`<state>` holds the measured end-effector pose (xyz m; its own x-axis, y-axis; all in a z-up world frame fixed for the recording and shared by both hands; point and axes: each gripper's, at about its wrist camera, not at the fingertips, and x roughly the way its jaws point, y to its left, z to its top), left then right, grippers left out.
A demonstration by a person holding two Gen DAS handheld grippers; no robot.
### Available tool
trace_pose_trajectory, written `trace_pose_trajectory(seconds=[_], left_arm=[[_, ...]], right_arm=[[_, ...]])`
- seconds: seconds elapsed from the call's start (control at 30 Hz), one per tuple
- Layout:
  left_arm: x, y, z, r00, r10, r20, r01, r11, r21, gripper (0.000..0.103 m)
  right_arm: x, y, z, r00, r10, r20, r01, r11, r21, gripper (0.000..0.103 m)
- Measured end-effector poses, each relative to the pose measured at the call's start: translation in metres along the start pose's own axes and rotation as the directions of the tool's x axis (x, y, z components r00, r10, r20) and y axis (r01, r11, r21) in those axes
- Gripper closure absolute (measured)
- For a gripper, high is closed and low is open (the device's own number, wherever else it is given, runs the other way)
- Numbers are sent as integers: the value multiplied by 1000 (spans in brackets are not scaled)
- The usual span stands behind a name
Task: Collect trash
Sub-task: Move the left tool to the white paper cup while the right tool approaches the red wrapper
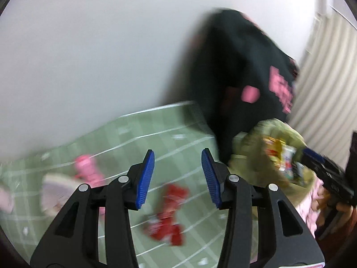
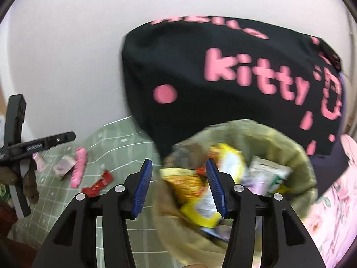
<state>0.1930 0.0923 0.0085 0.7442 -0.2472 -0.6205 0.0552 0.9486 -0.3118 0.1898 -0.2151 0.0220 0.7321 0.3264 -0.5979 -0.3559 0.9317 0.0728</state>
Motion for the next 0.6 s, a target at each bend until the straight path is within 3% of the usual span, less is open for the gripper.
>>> trace_pose_trajectory(seconds=[0.17, 0.3, 0.43, 0.6], left_arm=[[-28, 63, -24, 992, 124, 15, -120, 983, -138, 61], [-49, 99, -48, 980, 197, 5, -191, 959, -209, 61], [-68, 121, -67, 968, 249, -11, -243, 934, -260, 60], [-87, 140, -87, 953, 299, -38, -297, 910, -289, 60]], right_arm=[[22, 42, -2, 995, 89, -51, -93, 992, -88, 56], [48, 75, -9, 976, 180, -121, -194, 974, -119, 54], [82, 110, -20, 929, 287, -234, -321, 939, -124, 49], [120, 158, -46, 875, 318, -364, -398, 902, -167, 49]])
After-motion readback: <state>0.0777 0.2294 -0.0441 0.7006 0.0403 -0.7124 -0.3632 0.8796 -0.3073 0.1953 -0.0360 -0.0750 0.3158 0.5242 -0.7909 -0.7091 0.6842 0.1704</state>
